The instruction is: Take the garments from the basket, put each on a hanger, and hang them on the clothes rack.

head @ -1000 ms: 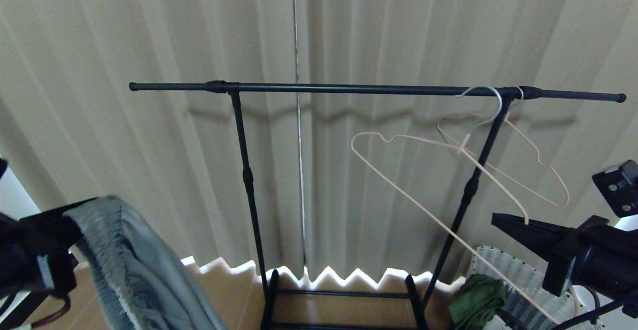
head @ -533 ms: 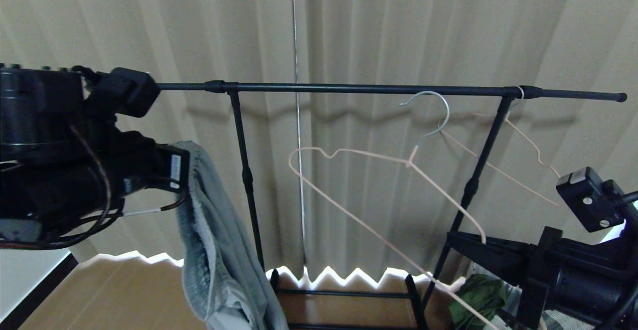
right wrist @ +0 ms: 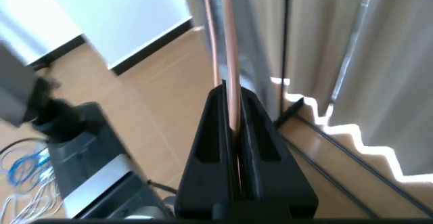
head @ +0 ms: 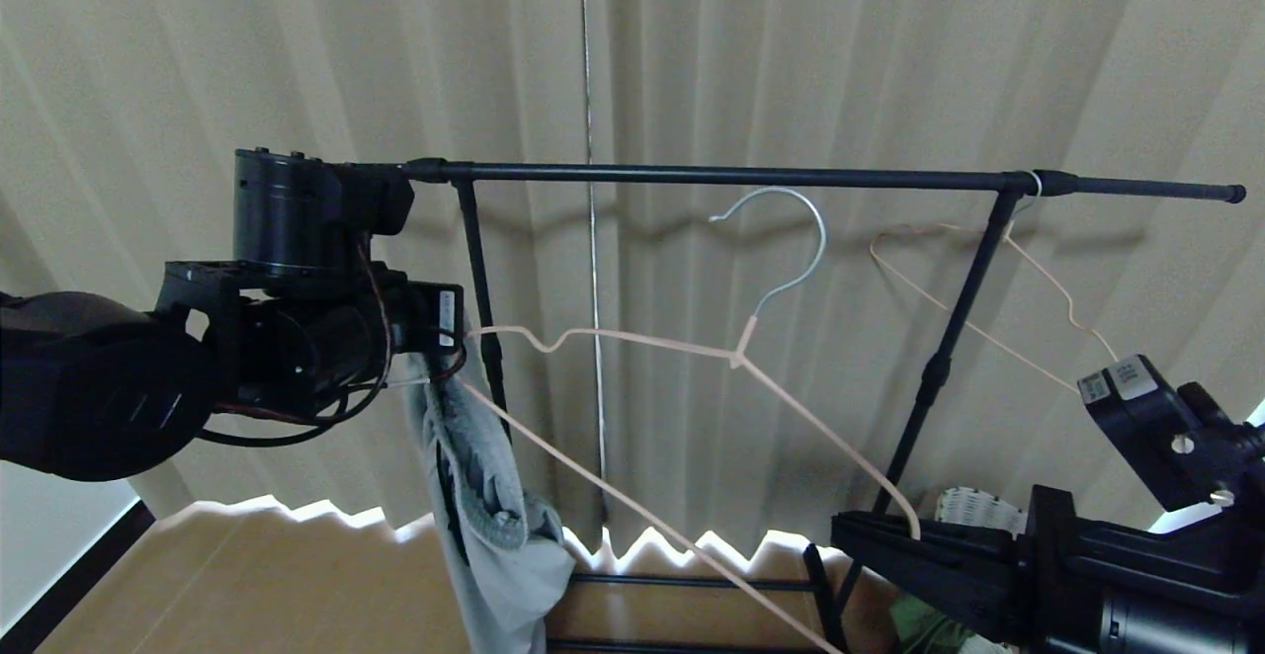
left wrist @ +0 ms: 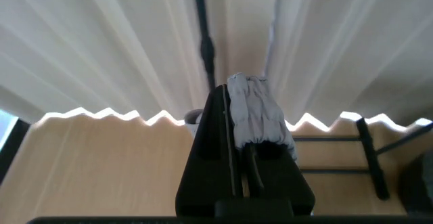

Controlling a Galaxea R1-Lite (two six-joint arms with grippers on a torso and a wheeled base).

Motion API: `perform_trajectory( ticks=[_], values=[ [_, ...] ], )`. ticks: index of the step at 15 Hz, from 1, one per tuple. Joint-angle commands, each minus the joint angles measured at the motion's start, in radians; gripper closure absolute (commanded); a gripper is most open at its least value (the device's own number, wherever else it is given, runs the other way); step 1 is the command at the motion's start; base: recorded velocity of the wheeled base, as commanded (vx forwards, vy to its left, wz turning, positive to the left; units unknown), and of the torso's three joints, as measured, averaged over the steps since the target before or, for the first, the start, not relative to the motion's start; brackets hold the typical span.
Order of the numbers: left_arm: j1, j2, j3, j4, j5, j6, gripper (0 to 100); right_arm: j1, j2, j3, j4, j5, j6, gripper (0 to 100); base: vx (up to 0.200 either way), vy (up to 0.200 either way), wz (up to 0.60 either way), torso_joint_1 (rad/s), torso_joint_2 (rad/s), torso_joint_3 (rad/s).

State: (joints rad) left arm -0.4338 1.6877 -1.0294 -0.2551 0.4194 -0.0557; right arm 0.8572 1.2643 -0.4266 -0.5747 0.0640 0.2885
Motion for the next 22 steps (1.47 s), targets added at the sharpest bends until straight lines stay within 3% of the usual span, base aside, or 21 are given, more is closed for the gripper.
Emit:
perform_trajectory(
  ticks=[1, 7, 9, 11, 13, 17, 22],
  values=[
    [-0.011, 0.009, -0.001, -0.001, 0.002, -0.006, 100, 0.003, 0.049, -0.017, -0.001, 0.000, 0.000, 100, 0.000, 0.000, 0.00, 0.000, 0.00, 0.000],
    [-0.011, 0.007, -0.003, 0.011, 0.004, -0.007, 100, 0.002, 0.184, -0.089, -0.010, -0.010, 0.003, 100, 0.000, 0.000, 0.00, 0.000, 0.00, 0.000],
    [-0.011, 0.004, -0.006, 0.042, 0.009, -0.007, 100, 0.002, 0.228, -0.093, -0.079, -0.018, 0.001, 100, 0.000, 0.000, 0.00, 0.000, 0.00, 0.000],
    [-0.009, -0.002, -0.018, 0.056, 0.035, -0.007, 100, 0.002, 0.284, -0.098, -0.145, -0.052, 0.000, 100, 0.000, 0.000, 0.00, 0.000, 0.00, 0.000],
    [-0.013, -0.002, -0.031, 0.057, 0.111, -0.007, 100, 0.002, 0.366, -0.124, -0.202, -0.109, -0.002, 100, 0.000, 0.000, 0.00, 0.000, 0.00, 0.000],
    [-0.014, -0.005, -0.034, 0.056, 0.119, -0.012, 100, 0.022, 0.391, -0.147, -0.200, -0.115, 0.000, 100, 0.000, 0.000, 0.00, 0.000, 0.00, 0.000],
    [-0.029, -0.005, -0.040, 0.056, 0.121, -0.049, 100, 0.143, 0.397, -0.156, -0.188, -0.161, 0.115, 100, 0.000, 0.000, 0.00, 0.000, 0.00, 0.000]
  ],
)
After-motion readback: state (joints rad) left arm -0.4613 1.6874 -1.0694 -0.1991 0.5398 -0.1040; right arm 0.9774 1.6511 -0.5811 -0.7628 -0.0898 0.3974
